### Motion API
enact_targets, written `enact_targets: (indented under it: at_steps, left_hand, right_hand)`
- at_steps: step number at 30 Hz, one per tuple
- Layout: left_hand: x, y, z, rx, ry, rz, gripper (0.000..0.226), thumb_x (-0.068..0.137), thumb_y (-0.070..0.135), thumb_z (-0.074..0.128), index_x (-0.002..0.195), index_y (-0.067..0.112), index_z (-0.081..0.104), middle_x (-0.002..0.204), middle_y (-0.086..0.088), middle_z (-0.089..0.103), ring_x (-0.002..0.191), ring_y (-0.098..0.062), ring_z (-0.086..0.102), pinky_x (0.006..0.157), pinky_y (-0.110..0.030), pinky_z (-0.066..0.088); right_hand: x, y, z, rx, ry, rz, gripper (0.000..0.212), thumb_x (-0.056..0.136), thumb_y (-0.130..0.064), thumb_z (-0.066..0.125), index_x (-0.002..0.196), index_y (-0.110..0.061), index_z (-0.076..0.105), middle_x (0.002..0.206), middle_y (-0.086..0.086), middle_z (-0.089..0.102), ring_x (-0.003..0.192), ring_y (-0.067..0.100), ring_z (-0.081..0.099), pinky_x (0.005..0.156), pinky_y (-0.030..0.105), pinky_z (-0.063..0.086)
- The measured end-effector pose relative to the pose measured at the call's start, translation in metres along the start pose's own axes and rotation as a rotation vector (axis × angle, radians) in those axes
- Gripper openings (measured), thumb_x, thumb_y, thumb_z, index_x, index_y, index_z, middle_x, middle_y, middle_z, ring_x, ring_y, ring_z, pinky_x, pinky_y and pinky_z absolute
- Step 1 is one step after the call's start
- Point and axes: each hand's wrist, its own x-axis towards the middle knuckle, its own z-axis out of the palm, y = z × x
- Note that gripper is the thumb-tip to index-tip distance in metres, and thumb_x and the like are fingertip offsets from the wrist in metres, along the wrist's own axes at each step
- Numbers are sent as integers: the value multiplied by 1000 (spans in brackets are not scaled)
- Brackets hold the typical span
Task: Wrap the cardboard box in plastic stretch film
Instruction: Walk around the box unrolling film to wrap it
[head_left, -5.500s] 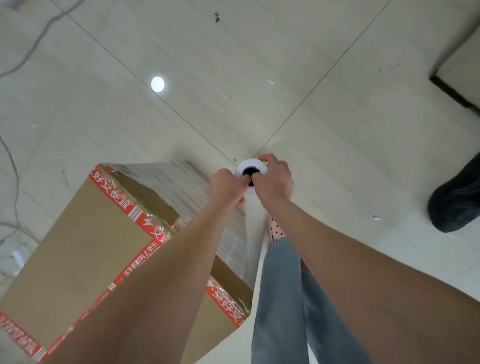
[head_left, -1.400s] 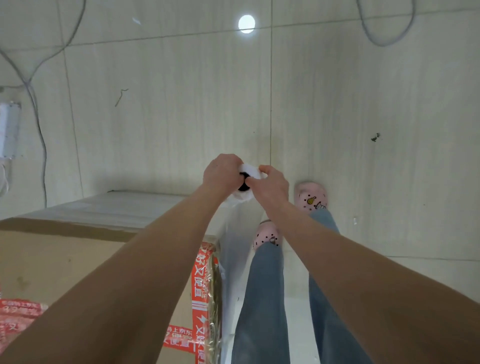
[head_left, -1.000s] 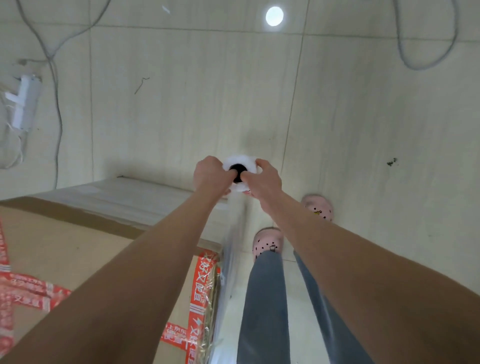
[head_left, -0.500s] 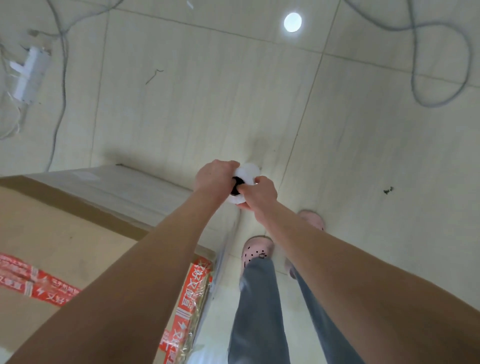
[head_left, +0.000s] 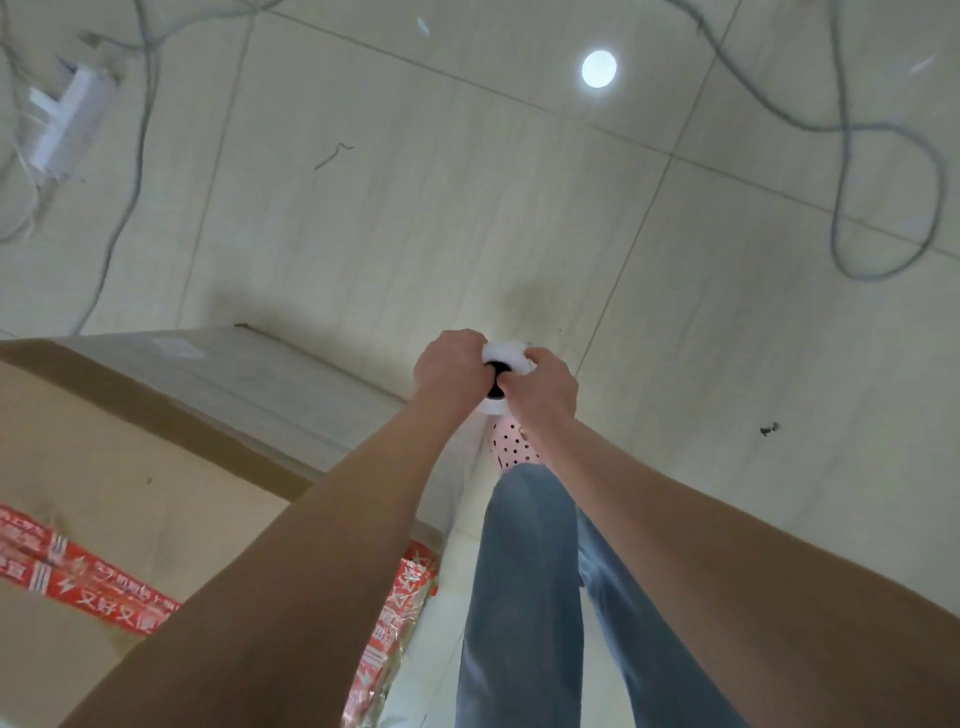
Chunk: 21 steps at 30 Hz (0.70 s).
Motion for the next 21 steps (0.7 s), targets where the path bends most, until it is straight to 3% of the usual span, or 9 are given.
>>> enact_targets:
  at_steps: [5, 8, 11, 13, 15, 18, 19, 21]
  left_hand:
    - [10, -13, -15, -409, 68, -247, 21, 82, 25, 58, 73, 7, 54, 78, -13, 68, 71, -30, 67, 62, -34, 54]
    - [14, -14, -17, -587, -2, -300, 25, 84, 31, 56, 74, 8, 57, 79, -14, 72, 67, -29, 70, 70, -38, 59]
    - [24, -14, -27, -505, -8, -181, 22, 85, 28, 57, 77, 8, 54, 86, -14, 70, 74, -31, 69, 71, -38, 56]
    - [36, -13, -37, -328, 50, -41, 20, 84, 22, 56, 96, 7, 58, 94, -11, 67, 85, -30, 64, 70, -36, 50]
    - [47, -8, -49, -188, 63, 51, 25, 82, 17, 55, 105, 11, 63, 96, -8, 67, 90, -29, 62, 67, -30, 46]
    - [61, 0, -61, -135, 65, 26, 8, 77, 15, 55, 71, 11, 57, 68, -2, 57, 69, -27, 59, 48, -24, 36]
    - [63, 2, -63, -149, 75, 5, 15, 77, 17, 55, 64, 12, 49, 62, 0, 51, 63, -25, 55, 45, -24, 33]
    - [65, 7, -64, -240, 87, -30, 20, 79, 22, 57, 65, 11, 47, 64, -2, 54, 63, -26, 58, 47, -26, 39]
  right_hand:
    - [9, -36, 11, -9, 66, -129, 50, 79, -16, 60, 127, -22, 50, 121, -1, 56, 83, 9, 51, 53, 9, 29]
    - [14, -49, 15, 9, 48, -62, 54, 83, -18, 60, 134, -23, 43, 125, 2, 53, 85, 14, 52, 64, 19, 46]
    - [20, -63, 13, -54, 15, -37, 54, 84, -15, 57, 136, -22, 44, 126, 1, 55, 89, 19, 58, 83, 38, 55]
    - [24, -71, 12, -114, 10, -94, 51, 83, -14, 56, 133, -23, 48, 127, -1, 56, 96, 20, 60, 84, 36, 53]
    - [28, -78, 10, -169, 6, -141, 46, 83, -14, 55, 127, -26, 54, 123, -3, 60, 95, 17, 59, 75, 28, 47]
    - [33, -91, 7, -230, 31, -162, 44, 85, -17, 55, 127, -31, 55, 122, -7, 61, 97, 13, 56, 72, 22, 37]
    - [35, -95, 5, -241, 48, -178, 43, 85, -17, 54, 125, -33, 57, 122, -8, 61, 98, 12, 57, 72, 21, 36]
    - [39, -105, -1, -244, 88, -219, 43, 83, -13, 53, 119, -34, 60, 119, -10, 62, 95, 11, 58, 73, 20, 37]
